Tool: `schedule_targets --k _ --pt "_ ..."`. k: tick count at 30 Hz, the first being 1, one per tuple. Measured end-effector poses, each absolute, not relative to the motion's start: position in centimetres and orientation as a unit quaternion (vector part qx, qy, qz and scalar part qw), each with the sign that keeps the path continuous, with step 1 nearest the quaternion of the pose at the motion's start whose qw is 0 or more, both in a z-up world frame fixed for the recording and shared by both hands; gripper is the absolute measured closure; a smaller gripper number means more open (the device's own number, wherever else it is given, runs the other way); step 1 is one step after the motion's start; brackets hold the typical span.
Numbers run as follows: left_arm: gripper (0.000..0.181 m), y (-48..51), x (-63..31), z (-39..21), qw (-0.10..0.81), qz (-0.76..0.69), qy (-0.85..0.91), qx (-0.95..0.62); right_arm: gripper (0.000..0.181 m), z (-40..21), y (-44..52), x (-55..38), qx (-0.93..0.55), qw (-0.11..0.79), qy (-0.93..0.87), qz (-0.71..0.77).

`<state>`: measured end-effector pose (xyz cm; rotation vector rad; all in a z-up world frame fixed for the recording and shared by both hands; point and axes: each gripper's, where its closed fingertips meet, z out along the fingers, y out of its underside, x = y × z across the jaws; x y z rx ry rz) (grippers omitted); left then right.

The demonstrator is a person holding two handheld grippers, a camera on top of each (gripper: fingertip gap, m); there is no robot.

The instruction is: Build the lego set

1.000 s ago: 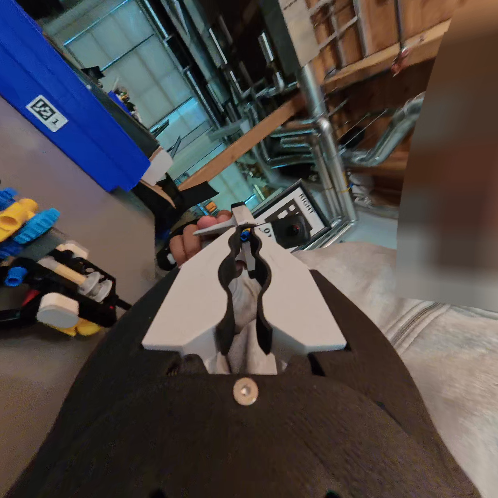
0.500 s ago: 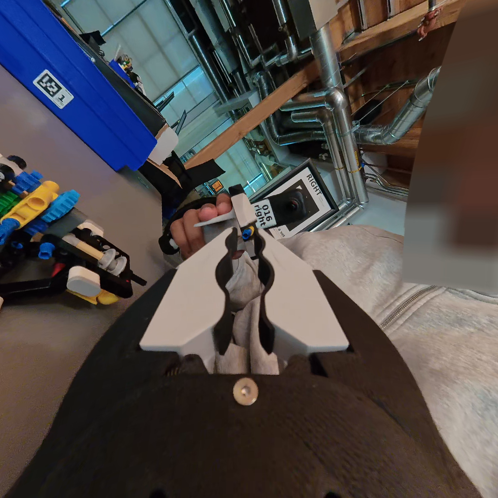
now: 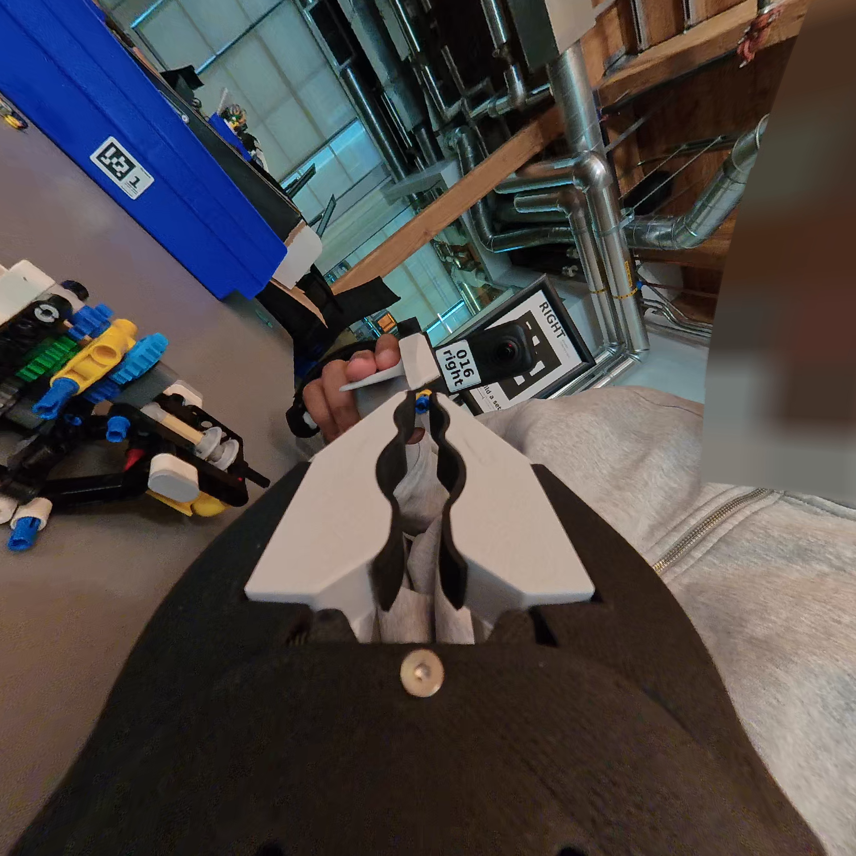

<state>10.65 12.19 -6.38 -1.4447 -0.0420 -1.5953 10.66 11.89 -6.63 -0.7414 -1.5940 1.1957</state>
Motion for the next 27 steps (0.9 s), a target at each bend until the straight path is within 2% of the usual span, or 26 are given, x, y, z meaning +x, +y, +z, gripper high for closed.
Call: schedule_targets --k 27 --pt "0.177 12.5 10.9 -7.9 0.446 -0.631 -0.029 -0.634 0.176 -8.4 12.3 10.6 -0.338 0.429 -0.697 0.464"
